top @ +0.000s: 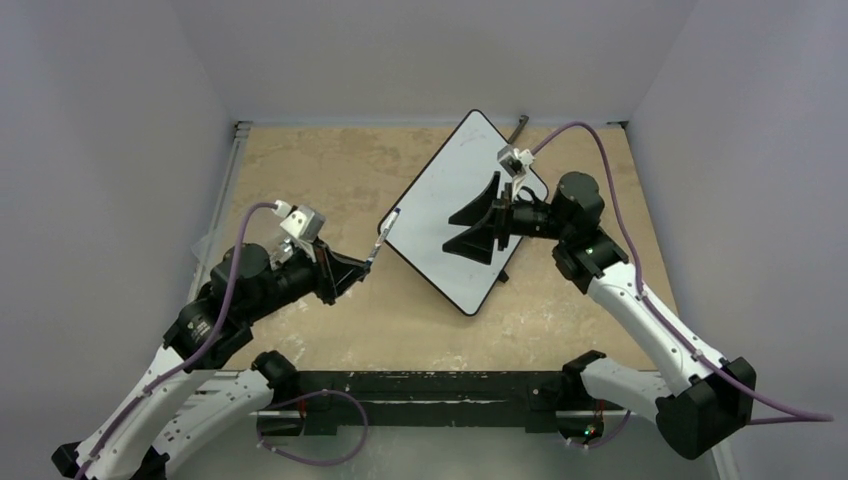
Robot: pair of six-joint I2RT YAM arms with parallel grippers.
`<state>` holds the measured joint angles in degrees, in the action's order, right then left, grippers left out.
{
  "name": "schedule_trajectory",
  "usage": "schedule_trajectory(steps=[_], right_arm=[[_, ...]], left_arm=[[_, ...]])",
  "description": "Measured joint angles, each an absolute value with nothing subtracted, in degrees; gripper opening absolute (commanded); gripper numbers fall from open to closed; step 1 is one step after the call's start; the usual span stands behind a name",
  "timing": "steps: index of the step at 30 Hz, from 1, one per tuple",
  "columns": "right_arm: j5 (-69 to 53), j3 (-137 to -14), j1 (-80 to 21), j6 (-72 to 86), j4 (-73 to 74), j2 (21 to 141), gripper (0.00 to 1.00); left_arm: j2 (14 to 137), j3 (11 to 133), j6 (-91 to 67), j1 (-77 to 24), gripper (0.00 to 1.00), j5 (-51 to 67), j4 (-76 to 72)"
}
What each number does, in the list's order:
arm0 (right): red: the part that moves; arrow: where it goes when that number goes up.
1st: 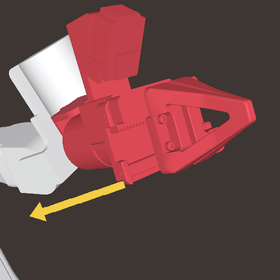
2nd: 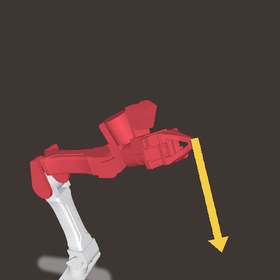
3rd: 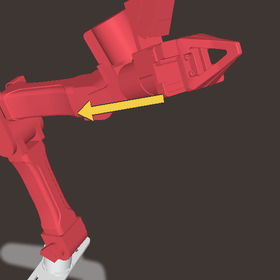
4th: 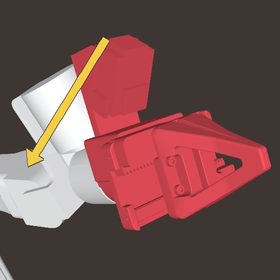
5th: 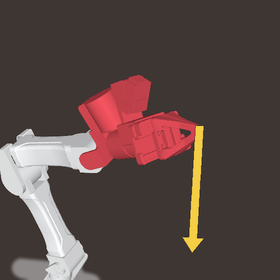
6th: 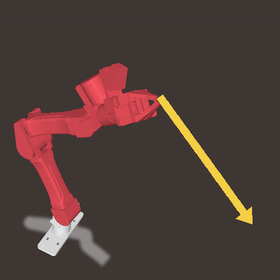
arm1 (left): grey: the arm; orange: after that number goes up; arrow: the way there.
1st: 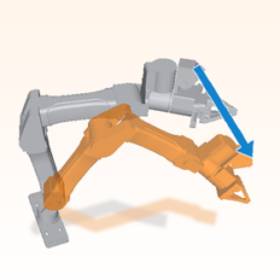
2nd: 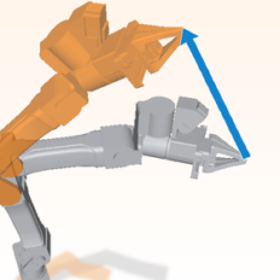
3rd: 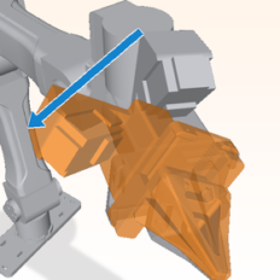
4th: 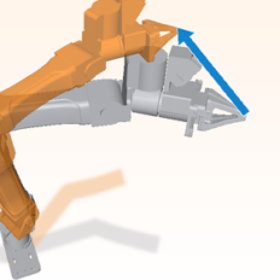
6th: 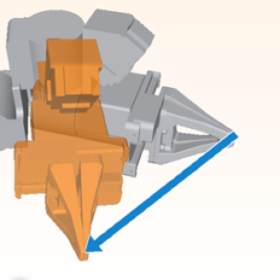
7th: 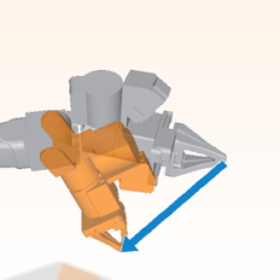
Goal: Write a sentence on the whiteboard
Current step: Open the whiteboard marker at the center of the board.
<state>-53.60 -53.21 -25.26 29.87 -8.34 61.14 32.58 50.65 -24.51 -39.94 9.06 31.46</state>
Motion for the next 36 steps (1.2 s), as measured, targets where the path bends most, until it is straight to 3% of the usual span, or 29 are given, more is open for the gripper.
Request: schedule_trajectory(steps=[25, 36], right_arm=[[-53.76, -51.33, -30.87, 25.63, -16.86, 58.54, 0.99], [-54.98, -49.95, -32.32, 27.05, -22.09, 58.61, 0.9]], left_arm=[[46.09, 55.29, -21.93, -39.94, 0.0, 37.71, 25.65], [50.41, 56.05, -24.47, -39.94, 0.0, 42.11, 19.46]])
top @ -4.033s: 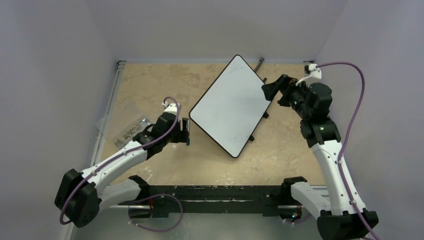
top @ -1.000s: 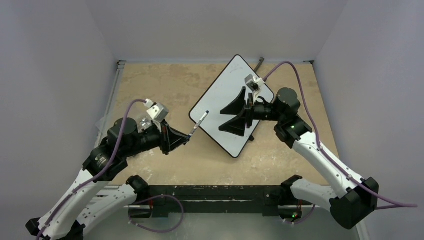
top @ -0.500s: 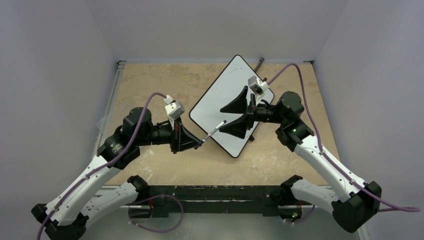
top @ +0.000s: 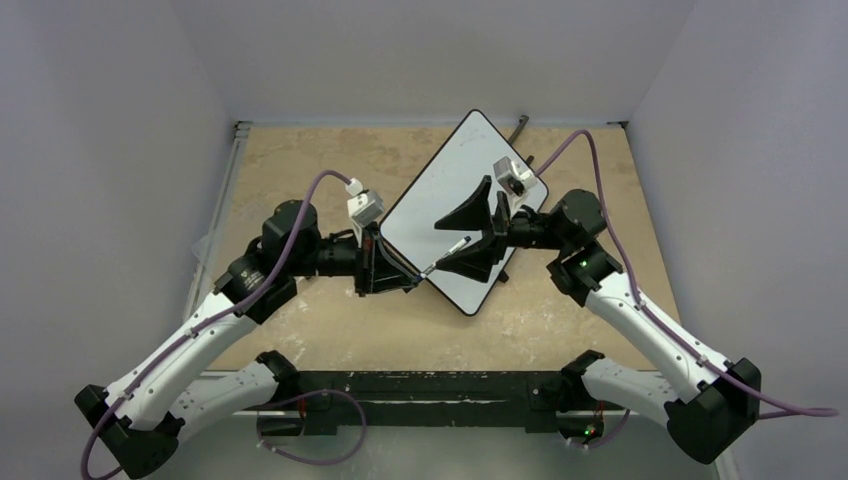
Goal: Write a sentence on the whiteboard
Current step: Open the whiteboard marker at the center of the board.
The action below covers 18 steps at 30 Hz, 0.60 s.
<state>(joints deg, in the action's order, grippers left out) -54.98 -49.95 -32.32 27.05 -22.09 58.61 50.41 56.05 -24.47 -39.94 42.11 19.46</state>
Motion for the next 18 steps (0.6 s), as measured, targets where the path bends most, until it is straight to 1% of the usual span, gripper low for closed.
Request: schedule_trajectory(steps=[3, 6, 10, 13, 15, 18], right_arm=[[-54.96, -49.95, -32.62, 27.16, -22.74, 59.05, 0.85], [-54.94, -49.89, -32.77, 27.42, -23.16, 59.66, 0.77], [-54.78, -49.32, -33.41, 28.08, -24.21, 60.36, 0.63], [-54.76, -49.15, -33.98, 28.69, -24.71, 60.82, 0.48], [-54.92, -49.15, -34.46, 28.91, -24.86, 61.04, 0.41], [-55.02, -49.15, -35.05, 28.64, -24.34, 61.25, 0.37]], left_arm=[[51.37, 56.05, -25.12, -39.94, 0.0, 42.85, 17.65], [51.9, 56.05, -26.04, -39.94, 0.0, 43.07, 16.36], [52.56, 56.05, -27.09, -39.94, 0.0, 43.2, 14.22], [53.41, 56.05, -27.57, -39.94, 0.0, 43.27, 13.23], [53.98, 56.05, -27.9, -39.94, 0.0, 43.29, 12.93], [54.61, 56.05, -27.92, -39.94, 0.0, 43.29, 12.91]])
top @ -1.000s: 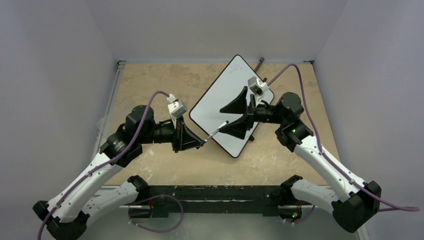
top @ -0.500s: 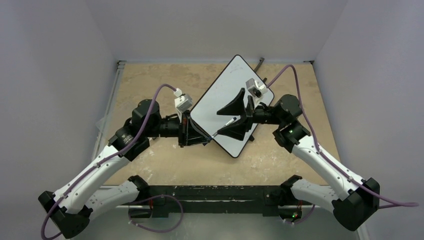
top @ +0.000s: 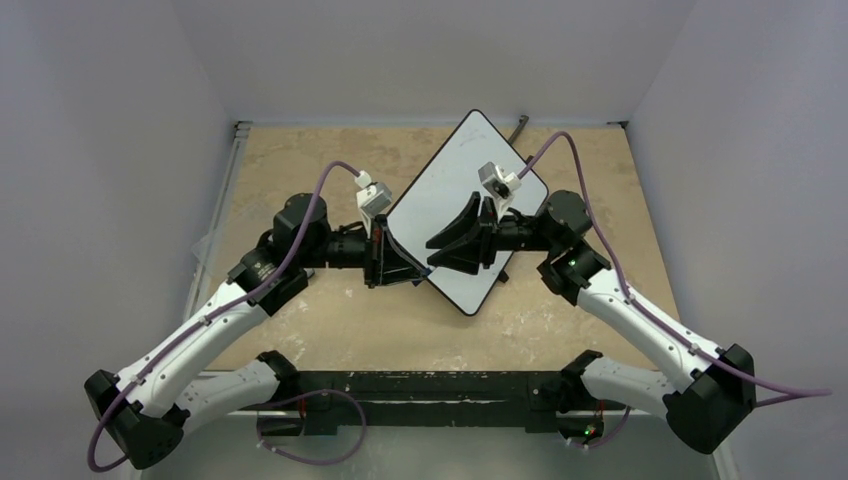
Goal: Write a sentence on the whiteboard
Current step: Open the whiteboard marker at the center of the board.
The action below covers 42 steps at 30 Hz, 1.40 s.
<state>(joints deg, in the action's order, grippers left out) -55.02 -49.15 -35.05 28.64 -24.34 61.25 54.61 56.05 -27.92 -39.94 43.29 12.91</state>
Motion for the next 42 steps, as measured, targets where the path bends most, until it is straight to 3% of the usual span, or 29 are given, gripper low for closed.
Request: schedule_trajectory(steps=[16, 22, 30, 41, 42], right_arm=[[-56.75, -49.3, -36.75, 26.13, -20.1, 62.15, 0.26], [-57.14, -49.6, -37.3, 25.71, -19.16, 62.3, 0.19], [-58.06, -49.82, -37.93, 25.39, -17.93, 62.3, 0.0], [-58.04, -50.35, -38.26, 24.34, -16.38, 62.3, 0.0], [-58.04, -50.43, -38.26, 24.32, -16.14, 62.3, 0.08]], left_arm=[[56.16, 59.61, -25.87, -39.92, 0.0, 43.29, 19.46], [56.58, 60.49, -24.56, -39.9, 0.0, 43.51, 21.76], [56.66, 60.66, -23.11, -39.92, 0.0, 44.23, 23.18], [56.71, 60.66, -22.92, -39.92, 0.0, 44.56, 23.59], [56.71, 60.66, -22.92, -39.92, 0.0, 44.56, 23.59]])
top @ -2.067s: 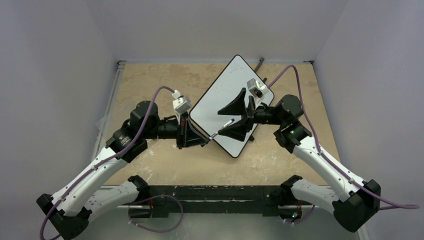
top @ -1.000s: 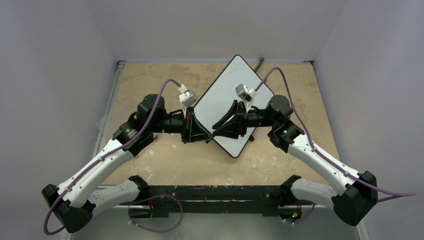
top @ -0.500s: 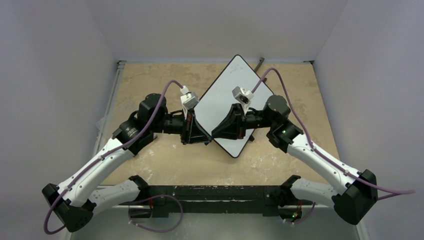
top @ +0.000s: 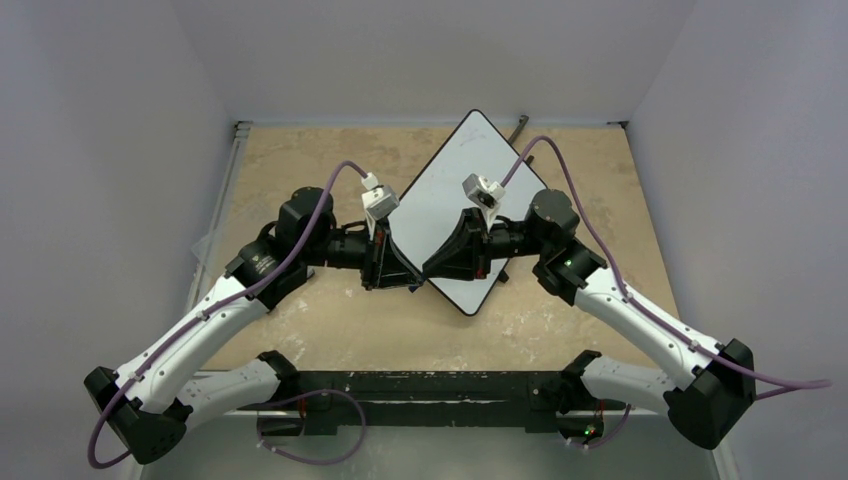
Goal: Write a sentence on the whiteboard
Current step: Open the whiteboard marker at the center of the board.
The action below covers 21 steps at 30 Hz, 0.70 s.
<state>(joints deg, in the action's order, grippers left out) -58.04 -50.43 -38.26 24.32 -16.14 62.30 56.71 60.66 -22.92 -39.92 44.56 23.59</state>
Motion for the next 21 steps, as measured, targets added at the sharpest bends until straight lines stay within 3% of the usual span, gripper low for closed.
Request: schedule_trajectory(steps=[2, 5, 14, 18, 20, 21], right_arm=[[-58.04, -50.57, -38.26, 24.16, -15.73, 62.3, 0.22], [-58.02, -50.83, -38.3, 23.51, -14.85, 62.3, 0.26], [-58.22, -50.87, -38.35, 22.96, -14.44, 62.26, 0.22], [-58.78, -50.87, -38.37, 24.05, -15.88, 62.26, 0.11], [-59.51, -50.87, -38.35, 24.62, -16.34, 62.26, 0.0], [-59.75, -50.87, -38.35, 24.88, -16.43, 62.26, 0.0]], left_arm=[[56.73, 60.66, -22.9, -39.92, 0.0, 44.58, 23.64], [56.77, 61.08, -22.9, -39.94, 0.0, 44.64, 24.18], [56.77, 61.95, -22.76, -39.92, 0.0, 44.62, 25.41], [56.75, 61.98, -22.37, -39.94, 0.0, 44.8, 25.39], [56.69, 62.02, -21.91, -39.94, 0.0, 45.04, 25.36], [56.6, 62.04, -21.82, -39.94, 0.0, 45.17, 25.39]])
